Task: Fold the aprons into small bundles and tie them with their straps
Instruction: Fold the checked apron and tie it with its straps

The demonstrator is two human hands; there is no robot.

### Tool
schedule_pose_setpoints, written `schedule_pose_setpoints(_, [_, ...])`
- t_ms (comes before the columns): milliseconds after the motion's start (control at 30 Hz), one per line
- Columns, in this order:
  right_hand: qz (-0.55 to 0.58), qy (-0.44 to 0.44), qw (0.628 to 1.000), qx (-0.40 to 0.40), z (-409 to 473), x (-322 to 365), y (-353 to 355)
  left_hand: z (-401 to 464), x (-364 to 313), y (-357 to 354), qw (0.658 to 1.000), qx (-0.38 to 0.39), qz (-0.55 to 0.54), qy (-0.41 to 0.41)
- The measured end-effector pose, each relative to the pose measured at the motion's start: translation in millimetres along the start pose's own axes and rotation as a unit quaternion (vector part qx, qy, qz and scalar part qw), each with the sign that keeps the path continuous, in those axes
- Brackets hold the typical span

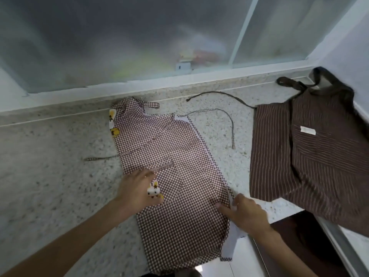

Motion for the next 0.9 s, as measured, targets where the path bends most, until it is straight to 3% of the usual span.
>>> schedule_pose_setpoints(167, [-0.014, 0.035, 0.999, -0.031, -23, -13, -21, -53, -20, -44, 0.997, 0.061, -0.011, 0.052])
schedule_pose_setpoints(267, [0.183, 0.039, 0.982, 0.016, -26, -44, -12, -70, -33, -64, 0.994, 0.090, -0.024, 0.057])
schedule_pose_setpoints(333, [0.323, -0.019, 0.944, 0.063, -20, -69, -6, -62, -27, -69, 0.993, 0.097, -0.045, 0.054])
schedule_pose_setpoints(367, [0.331, -0.048, 0.940, 0.074, -21, -84, -6, -60, -25, -70, 0.993, 0.096, -0.055, 0.052])
schedule_pose_setpoints(433, [0.210, -0.057, 0.975, 0.046, -25, -109, -8, -60, -25, -67, 0.992, 0.107, -0.058, 0.038])
schedule_pose_setpoints(500, [0.079, -0.022, 0.995, -0.059, -30, -115, -7, -64, -27, -64, 0.993, 0.103, -0.047, 0.023])
schedule_pose_setpoints(600, [0.094, 0.169, 0.970, -0.146, -31, -82, -10, -69, -29, -62, 0.995, 0.039, -0.079, 0.056])
schedule_pose_setpoints(700, [-0.012, 0.348, 0.934, -0.085, -20, -51, -28, -67, -22, -67, 0.994, 0.016, -0.057, 0.095])
schedule_pose_setpoints(800, [-0.087, 0.383, 0.919, -0.044, -9, -50, -40, -67, -13, -74, 0.995, 0.037, -0.037, 0.090])
schedule_pose_setpoints(900, [0.015, 0.329, 0.936, -0.122, -17, -57, -34, -65, -3, -64, 0.994, 0.042, -0.028, 0.102])
Point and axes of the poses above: each hand's wrist, its own z-axis towards the middle knuckle, its own y-axis out of the back of the hand, x = y × z, the point moved 1 cm from there along z, towards the middle knuckle, and after that the axes turned 1 degree about y, right-handed, at the moved point
